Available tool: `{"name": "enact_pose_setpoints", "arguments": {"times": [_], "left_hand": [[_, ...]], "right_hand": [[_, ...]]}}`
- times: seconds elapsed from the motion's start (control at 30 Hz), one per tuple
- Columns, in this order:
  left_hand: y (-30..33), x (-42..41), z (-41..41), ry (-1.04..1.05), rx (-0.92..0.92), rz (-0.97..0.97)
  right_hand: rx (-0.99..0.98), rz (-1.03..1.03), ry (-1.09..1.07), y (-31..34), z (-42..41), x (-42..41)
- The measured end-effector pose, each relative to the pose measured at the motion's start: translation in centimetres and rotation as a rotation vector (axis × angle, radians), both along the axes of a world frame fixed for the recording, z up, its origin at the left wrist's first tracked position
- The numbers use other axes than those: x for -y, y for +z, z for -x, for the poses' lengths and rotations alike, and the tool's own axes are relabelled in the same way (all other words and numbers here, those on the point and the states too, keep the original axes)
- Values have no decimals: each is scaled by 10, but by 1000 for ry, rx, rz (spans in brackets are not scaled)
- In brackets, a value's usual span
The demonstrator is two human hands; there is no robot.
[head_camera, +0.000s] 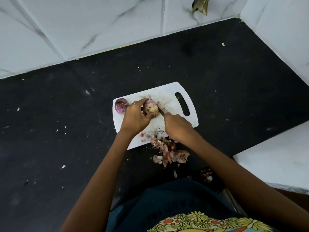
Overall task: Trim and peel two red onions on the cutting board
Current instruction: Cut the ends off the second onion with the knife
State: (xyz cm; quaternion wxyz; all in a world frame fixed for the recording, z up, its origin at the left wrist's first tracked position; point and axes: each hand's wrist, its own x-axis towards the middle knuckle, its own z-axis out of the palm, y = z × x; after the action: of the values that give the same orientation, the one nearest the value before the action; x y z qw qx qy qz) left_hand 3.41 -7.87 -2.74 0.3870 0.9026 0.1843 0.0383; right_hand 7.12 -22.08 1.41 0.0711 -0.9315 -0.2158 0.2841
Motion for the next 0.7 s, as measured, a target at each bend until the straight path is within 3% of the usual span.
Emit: {"name": "enact_pose_setpoints", "arguments": {"times": [0.37,0.7], "left_hand": [[-5,-4,0,-10,-13,34],[-8,21,32,116,63,27]], "right_hand": [[65,-49,0,-22,10,2],[86,-46,-33,-33,18,4]]}}
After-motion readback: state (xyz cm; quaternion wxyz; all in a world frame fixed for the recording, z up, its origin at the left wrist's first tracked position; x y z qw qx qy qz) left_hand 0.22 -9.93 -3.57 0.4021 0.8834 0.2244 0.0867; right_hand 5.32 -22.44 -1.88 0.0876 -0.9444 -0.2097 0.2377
